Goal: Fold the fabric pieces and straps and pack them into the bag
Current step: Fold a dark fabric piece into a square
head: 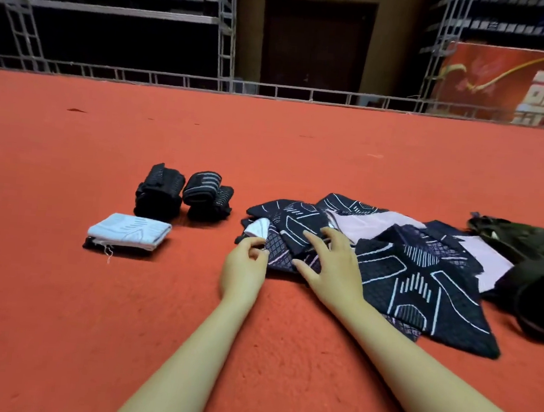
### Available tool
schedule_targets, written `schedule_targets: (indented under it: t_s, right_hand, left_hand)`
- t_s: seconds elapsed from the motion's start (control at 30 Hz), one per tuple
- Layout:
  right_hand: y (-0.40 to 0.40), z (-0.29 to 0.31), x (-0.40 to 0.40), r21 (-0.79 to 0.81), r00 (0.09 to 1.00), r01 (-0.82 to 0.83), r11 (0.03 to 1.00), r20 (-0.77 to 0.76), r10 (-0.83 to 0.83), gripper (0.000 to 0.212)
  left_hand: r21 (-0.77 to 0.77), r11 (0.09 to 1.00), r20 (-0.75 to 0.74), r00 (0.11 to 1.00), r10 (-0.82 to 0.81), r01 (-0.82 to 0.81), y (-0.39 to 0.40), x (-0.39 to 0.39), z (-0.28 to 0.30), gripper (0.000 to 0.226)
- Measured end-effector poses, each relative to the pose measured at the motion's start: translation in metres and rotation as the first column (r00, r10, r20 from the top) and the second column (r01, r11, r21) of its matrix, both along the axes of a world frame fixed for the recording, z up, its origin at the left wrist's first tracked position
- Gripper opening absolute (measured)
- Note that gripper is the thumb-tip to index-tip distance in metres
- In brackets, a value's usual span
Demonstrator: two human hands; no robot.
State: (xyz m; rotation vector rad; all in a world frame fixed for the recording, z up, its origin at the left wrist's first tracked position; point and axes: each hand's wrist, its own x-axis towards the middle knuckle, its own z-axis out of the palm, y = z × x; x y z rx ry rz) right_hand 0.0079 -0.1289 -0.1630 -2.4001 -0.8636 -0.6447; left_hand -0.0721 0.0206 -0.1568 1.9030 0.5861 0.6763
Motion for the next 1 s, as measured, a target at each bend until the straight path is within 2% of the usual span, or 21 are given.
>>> schedule_targets:
  t_s: [0.1, 0.17, 0.27, 0.37, 0.43, 0.53, 0.63, 0.73, 0.87, 1.0]
  right_hand:
    - [0.014, -0.003, 0.011, -0.064, 0.992, 0.000, 0.998, 0.126, 0.008, 0.052]
    - [0.020, -0.002, 0.017, -0.040, 0.988, 0.009, 0.999, 0.155, -0.003, 0.045]
    - [0.021, 0.001, 0.024, 0.107, 0.989, 0.008, 0.994, 0.146, -0.024, 0.036]
    - [0.017, 0.008, 0.019, 0.276, 0.999, -0.036, 0.961, 0.016, 0.033, 0.031]
    - [0.012, 0.014, 0.011, 0.370, 0.995, -0.086, 0.925, -0.006, 0.095, 0.028]
    - [0.004, 0.028, -0.005, 0.466, 0.987, -0.161, 0.870, 0.070, 0.145, 0.024]
    - [0.003, 0.046, -0.021, 0.448, 0.959, -0.282, 0.849, 0.152, 0.238, 0.023]
    - [0.005, 0.058, -0.033, 0.410, 0.925, -0.377, 0.831, 0.214, 0.314, 0.023]
    - [0.004, 0.063, -0.040, 0.401, 0.905, -0.424, 0.812, 0.225, 0.362, 0.022]
    - [0.004, 0.067, -0.043, 0.498, 0.911, -0.400, 0.770, 0.123, 0.394, 0.021]
  left_hand:
    - [0.022, 0.999, -0.010, 1.000, -0.022, 0.023, 0.004, 0.004, -0.004, 0.022]
    - [0.038, 0.999, -0.004, 1.000, -0.013, 0.014, 0.006, 0.008, -0.006, 0.023]
    - [0.054, 0.998, 0.016, 1.000, -0.023, 0.022, 0.007, 0.010, -0.008, 0.027]
    - [0.074, 0.996, 0.048, 0.998, -0.045, 0.042, 0.003, 0.008, -0.006, 0.030]
    - [0.155, 0.987, 0.098, 0.993, -0.065, 0.049, 0.002, 0.006, -0.004, 0.034]
    - [0.321, 0.945, 0.184, 0.975, -0.125, 0.060, 0.003, 0.002, 0.000, 0.044]
    - [0.463, 0.884, 0.279, 0.937, -0.209, 0.059, 0.008, -0.002, 0.008, 0.056]
    - [0.544, 0.836, 0.303, 0.911, -0.279, 0.075, 0.014, -0.005, 0.016, 0.060]
    - [0.533, 0.835, 0.270, 0.907, -0.322, 0.137, 0.017, -0.007, 0.015, 0.051]
    - [0.491, 0.857, 0.259, 0.914, -0.313, 0.154, 0.024, -0.005, 0.010, 0.037]
